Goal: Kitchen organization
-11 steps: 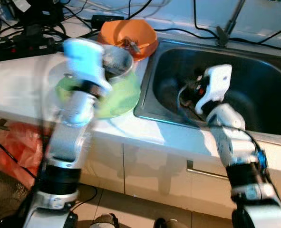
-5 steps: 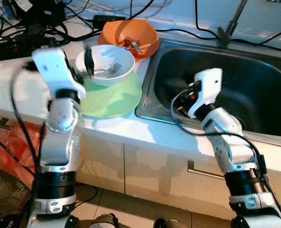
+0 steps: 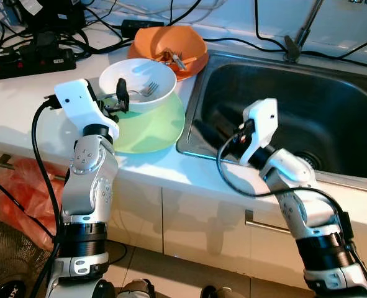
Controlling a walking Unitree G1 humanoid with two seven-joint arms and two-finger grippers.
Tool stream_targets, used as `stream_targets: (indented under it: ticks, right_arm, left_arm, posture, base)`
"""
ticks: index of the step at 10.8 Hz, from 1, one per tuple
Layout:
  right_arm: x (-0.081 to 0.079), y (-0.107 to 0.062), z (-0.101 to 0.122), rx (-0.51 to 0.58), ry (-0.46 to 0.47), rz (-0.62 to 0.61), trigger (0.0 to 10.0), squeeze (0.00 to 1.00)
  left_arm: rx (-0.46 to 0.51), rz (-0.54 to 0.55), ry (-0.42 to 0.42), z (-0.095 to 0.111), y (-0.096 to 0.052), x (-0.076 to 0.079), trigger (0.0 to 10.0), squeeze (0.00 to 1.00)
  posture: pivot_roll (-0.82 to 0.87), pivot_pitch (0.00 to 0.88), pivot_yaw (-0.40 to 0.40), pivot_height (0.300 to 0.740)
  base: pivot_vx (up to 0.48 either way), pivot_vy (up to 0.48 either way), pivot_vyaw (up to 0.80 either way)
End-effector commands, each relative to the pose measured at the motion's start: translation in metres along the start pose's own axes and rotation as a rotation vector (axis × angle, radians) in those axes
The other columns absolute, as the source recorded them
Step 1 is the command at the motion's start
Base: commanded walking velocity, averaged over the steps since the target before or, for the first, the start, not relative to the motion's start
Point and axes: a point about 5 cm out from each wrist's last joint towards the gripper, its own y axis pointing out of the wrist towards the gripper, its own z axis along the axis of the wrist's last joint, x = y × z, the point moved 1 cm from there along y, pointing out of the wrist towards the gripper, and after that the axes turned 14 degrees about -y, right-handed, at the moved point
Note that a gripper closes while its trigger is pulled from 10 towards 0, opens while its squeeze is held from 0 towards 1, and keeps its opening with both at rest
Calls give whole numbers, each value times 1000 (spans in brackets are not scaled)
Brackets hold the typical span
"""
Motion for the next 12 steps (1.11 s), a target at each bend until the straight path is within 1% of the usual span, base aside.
stream_targets:
  ticks: [1,2,3,6,8,10,12]
  right_arm:
    - [-1,-3,2,-2,-3,19,10000,0]
    - [-2,-4,3,-3,0,22,10000,0]
    - [-3,-5,3,-6,2,26,10000,0]
    - [-4,-5,2,-11,5,28,10000,0]
    - [-7,-4,1,-14,11,32,10000,0]
    - [-7,-4,0,-14,13,31,10000,0]
    - [-7,-4,0,-17,14,29,10000,0]
  left_arm:
    - [-18,-30,-23,-3,2,6,10000,0]
    - [-10,-45,-48,-2,2,8,1843,0]
    - [-13,-60,-80,-1,2,10,0,0]
    - [-39,-41,-211,-4,2,9,0,0]
    - [-35,-47,-229,-3,3,9,0,0]
    - [-42,-27,-254,-3,4,6,0,0]
    - [-43,-32,-273,-1,6,6,0,0]
  posture:
    - [85,115,-31,740]
    - [85,116,-30,740]
    - [85,116,-31,740]
    - [89,116,-32,740]
    - [89,115,-32,740]
    - [88,112,-28,740]
    - [88,112,-28,740]
  base:
    - [0,0,0]
    - [0,0,0]
    - [0,0,0]
    - [0,0,0]
    - [0,0,0]
    - [0,0,0]
    - [0,0,0]
